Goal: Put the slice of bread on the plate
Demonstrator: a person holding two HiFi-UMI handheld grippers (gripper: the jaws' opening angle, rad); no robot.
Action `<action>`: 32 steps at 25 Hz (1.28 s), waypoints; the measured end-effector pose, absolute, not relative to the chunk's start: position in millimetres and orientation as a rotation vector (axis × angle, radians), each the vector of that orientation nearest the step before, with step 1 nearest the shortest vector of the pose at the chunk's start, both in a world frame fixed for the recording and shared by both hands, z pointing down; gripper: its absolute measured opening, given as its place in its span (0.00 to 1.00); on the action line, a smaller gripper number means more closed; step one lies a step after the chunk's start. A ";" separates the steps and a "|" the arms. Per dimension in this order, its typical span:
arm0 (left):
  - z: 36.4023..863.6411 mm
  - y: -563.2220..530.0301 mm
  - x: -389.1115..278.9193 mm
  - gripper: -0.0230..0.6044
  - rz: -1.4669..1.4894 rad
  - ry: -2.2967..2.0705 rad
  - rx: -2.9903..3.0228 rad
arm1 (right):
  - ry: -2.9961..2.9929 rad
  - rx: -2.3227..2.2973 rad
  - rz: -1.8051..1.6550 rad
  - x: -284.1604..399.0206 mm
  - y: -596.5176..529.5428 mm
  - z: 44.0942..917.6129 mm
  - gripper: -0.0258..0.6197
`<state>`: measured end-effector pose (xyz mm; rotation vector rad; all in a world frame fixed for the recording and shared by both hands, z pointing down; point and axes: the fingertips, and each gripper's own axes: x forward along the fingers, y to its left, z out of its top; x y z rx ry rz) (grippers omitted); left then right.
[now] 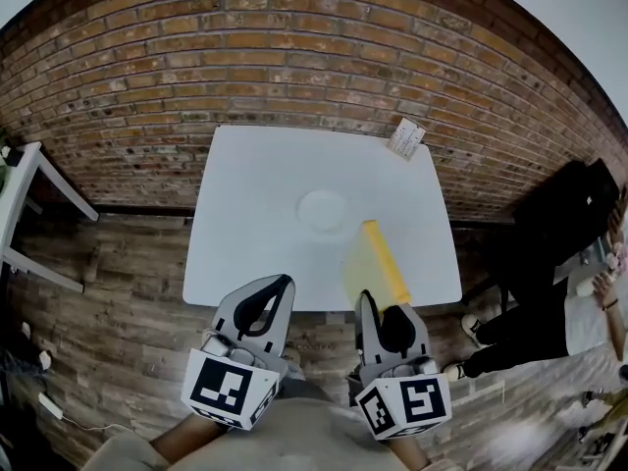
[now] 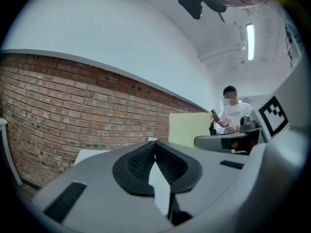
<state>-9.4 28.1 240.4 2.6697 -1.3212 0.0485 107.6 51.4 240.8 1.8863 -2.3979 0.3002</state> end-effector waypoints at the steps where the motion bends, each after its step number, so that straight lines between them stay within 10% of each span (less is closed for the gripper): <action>1: 241.0 23.3 -6.9 0.05 0.049 -1.324 2.668 | -2.399 1.882 0.301 110.1 46.7 241.6 0.19; 32: 267.7 -58.8 20.1 0.05 0.171 -1.288 2.648 | -2.401 1.868 0.478 130.1 -31.1 278.9 0.19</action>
